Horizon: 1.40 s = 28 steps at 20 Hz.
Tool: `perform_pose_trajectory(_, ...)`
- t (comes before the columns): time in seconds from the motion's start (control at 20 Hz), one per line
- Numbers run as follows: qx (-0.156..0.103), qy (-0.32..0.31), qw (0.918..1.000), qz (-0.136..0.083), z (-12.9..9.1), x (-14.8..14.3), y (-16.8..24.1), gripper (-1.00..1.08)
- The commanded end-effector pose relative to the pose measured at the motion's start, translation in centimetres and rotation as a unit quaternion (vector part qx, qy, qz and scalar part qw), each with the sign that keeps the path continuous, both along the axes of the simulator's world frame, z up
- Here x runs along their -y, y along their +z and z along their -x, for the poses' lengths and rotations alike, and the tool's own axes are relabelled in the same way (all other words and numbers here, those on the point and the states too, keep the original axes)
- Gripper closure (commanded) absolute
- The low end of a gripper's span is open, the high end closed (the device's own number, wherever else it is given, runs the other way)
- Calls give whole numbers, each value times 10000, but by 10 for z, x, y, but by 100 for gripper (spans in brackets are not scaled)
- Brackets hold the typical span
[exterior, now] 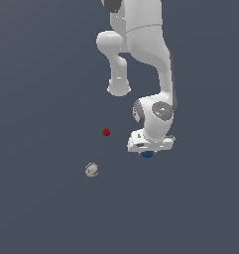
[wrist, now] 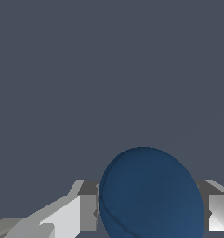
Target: Pick up a designated object from a clutter of objects.
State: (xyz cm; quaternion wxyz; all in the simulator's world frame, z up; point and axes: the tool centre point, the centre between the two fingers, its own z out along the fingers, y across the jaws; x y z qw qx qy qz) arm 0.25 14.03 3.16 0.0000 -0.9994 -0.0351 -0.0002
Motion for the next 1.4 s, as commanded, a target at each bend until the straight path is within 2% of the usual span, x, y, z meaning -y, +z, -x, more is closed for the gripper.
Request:
perform_pose_trajectory(0.0,-3,-1,10000,1,0,0,-1,108)
perform_pose_trajectory(0.35,1,-1,10000,0,0,6,6,108)
perform_pose_trajectory(0.65,1,-1,10000,0,-1,27,28,108)
perform_pose_trajectory(0.95,0,1,10000,-2,-1,65,68,108)
perform_pose_trajectory(1.35,0,2,10000,-14,-4,134,142,108)
